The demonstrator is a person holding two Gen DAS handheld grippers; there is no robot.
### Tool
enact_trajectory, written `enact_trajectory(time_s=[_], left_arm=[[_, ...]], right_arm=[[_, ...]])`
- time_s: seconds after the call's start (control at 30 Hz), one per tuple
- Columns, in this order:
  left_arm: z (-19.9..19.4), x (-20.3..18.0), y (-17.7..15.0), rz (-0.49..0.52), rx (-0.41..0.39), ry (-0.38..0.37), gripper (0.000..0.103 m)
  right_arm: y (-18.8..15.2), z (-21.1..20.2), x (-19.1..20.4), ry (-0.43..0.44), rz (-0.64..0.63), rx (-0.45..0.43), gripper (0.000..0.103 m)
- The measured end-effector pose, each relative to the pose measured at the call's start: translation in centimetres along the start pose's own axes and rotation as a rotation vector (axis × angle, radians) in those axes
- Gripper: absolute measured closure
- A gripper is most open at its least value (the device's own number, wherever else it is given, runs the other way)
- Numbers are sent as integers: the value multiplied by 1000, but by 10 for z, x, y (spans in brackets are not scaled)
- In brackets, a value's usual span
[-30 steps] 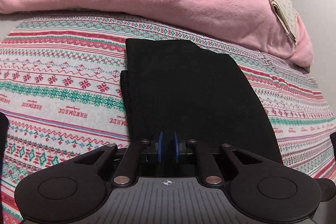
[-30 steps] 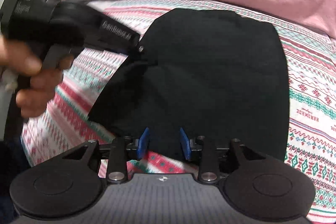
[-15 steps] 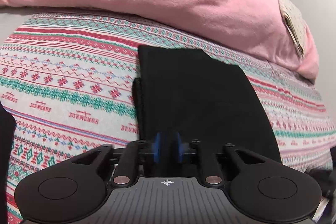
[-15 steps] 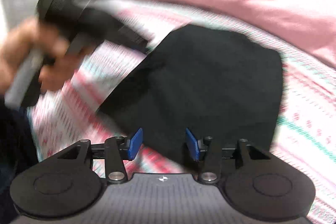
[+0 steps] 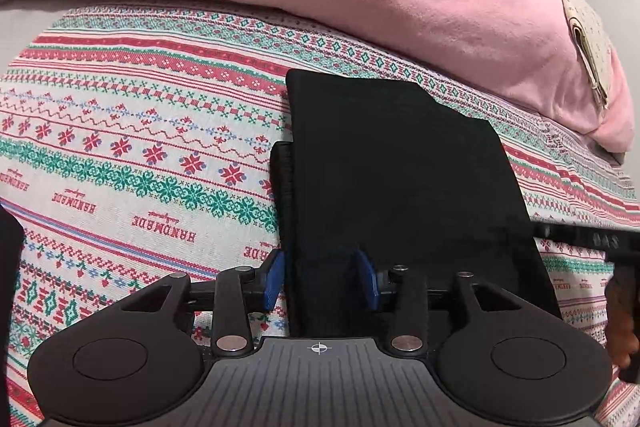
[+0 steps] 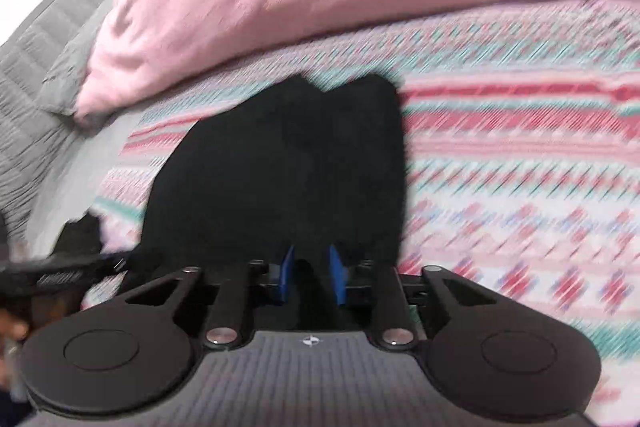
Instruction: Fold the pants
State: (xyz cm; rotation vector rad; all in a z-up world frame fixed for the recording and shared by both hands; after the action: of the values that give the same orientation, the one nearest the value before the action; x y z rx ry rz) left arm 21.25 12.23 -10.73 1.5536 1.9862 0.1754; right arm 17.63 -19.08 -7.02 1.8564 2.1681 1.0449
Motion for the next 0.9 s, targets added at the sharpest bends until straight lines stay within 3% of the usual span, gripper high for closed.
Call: enact_trajectory(time_s=[0.07,0.13,0.17,0.3,0.4,0.57,0.73,0.83,0.87,0.9], left_arm=[[0,1,0,-3,0,-4,62],[0,3,1,-5,0,-8,62],[0,4,1,-10,3,-12,62],[-4,7,3,-41,2,-28,61],[-8,11,9,-61,-11,-21,49],[1,20,14,-137,33,-93,39],[10,16,12,-180,30,-135,24],[14,8,11,-163,9,-136,30],[16,6,12,-156,1,-123,35],[17,4,12,-136,-10,-110,47]], right_arm=[[3,-2,-1,-115,-83,-47,68],[2,3,-3,-255,-124,-43,54],[2,2,-5,-270,-117,-51,53],[4,-15,-3,-243,-36,-66,41],[5,-34,-5,-167,18,-91,34],[-4,-30,-13,-84,178,-4,34],[-12,-20,-8,-31,233,-20,33],[-15,-13,-1,-49,218,-42,38],[-14,-12,3,-70,198,-43,47],[-14,-10,6,-94,186,-38,60]])
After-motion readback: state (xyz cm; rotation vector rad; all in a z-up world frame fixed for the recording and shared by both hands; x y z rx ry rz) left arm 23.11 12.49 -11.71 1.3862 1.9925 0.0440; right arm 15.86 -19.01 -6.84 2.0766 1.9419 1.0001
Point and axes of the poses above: each gripper's, at about its wrist camera, not at the fingertips, and z roughly the way its jaws point, x to its left, y to its top, the point moved 2 cm from there along z, roughly the way its jaws point, and after that the axes turned 12 degrees about -z, right-handed, at the moved point
